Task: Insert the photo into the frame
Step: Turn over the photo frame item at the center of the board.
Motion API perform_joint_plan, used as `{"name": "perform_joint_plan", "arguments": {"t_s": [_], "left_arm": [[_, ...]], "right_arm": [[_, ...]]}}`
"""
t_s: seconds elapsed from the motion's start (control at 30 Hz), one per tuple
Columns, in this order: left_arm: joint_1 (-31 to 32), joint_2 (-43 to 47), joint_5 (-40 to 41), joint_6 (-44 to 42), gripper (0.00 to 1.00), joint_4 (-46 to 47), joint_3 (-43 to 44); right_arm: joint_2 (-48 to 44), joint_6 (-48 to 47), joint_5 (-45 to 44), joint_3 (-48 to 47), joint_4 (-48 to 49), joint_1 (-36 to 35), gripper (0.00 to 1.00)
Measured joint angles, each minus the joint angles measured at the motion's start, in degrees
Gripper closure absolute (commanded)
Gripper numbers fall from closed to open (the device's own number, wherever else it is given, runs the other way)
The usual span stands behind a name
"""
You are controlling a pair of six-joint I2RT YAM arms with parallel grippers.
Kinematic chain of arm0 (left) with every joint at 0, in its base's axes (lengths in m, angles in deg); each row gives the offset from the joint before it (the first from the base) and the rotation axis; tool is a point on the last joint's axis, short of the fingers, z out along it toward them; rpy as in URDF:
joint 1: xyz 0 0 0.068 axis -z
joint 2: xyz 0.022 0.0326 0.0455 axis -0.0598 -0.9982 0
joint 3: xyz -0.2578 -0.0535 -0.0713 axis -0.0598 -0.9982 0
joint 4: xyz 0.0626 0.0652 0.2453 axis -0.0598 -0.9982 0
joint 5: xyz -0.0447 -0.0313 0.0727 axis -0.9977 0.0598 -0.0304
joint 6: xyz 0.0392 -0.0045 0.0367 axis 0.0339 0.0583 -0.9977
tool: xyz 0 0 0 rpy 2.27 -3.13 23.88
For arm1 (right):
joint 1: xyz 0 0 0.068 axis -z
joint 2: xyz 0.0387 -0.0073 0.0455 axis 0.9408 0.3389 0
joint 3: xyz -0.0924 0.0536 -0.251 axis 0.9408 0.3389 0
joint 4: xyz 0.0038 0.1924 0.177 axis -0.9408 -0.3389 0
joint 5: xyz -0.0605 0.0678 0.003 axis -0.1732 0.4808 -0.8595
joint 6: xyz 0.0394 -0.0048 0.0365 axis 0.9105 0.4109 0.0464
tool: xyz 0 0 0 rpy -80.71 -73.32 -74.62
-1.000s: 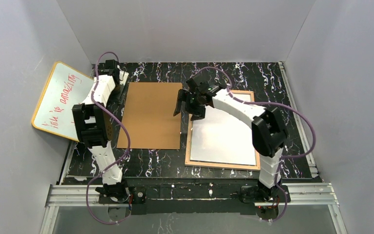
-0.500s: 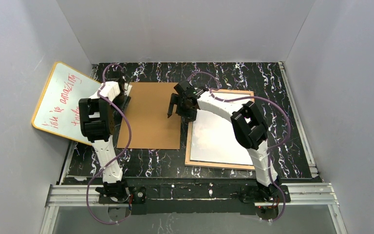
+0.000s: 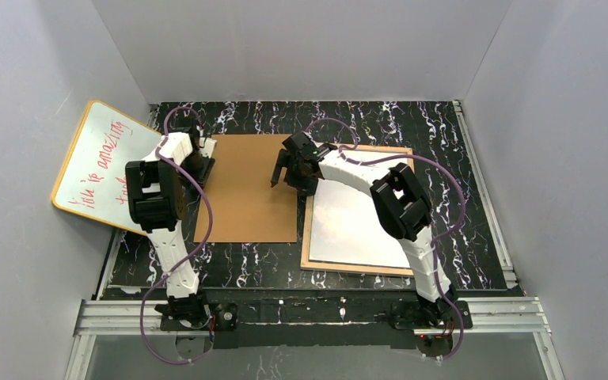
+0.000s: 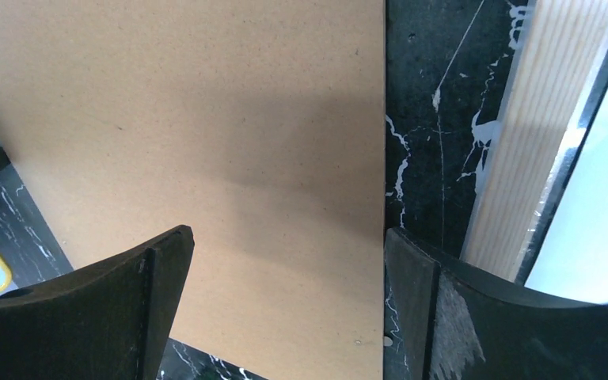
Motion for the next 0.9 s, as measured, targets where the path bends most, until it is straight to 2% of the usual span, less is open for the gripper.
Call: {"name": "perform_joint_plan", "arguments": {"t_s": [0.27, 0.43, 0.6, 0.77, 0.9], "left_arm": [[-0.02, -0.20, -3.21, -0.13, 0.82, -1.36, 0.13], [0.20, -0.39, -3.54, -0.68, 0.93, -2.49, 0.20], [0.26, -0.81, -2.73, -2.05, 0.94, -3.43, 0.35], [0.20, -2.32, -2.36, -3.39, 0.94, -5.75, 2.54], [0.09, -2.97, -2.80, -4.04, 0.93, -7.06, 3.54]], "right_arm": [[-0.37, 2.19, 5.16, 1.53, 2.93, 1.53, 0.04], [-3.58, 6.16, 10.47, 8.70, 10.49, 2.95, 0.06], [-7.10, 9.99, 14.86, 14.27, 15.43, 3.04, 0.10], [-14.45, 15.26, 19.32, 23.37, 26.01, 3.19, 0.14], [-16.87, 19.26, 23.28, 24.87, 36.22, 2.93, 0.13]]}}
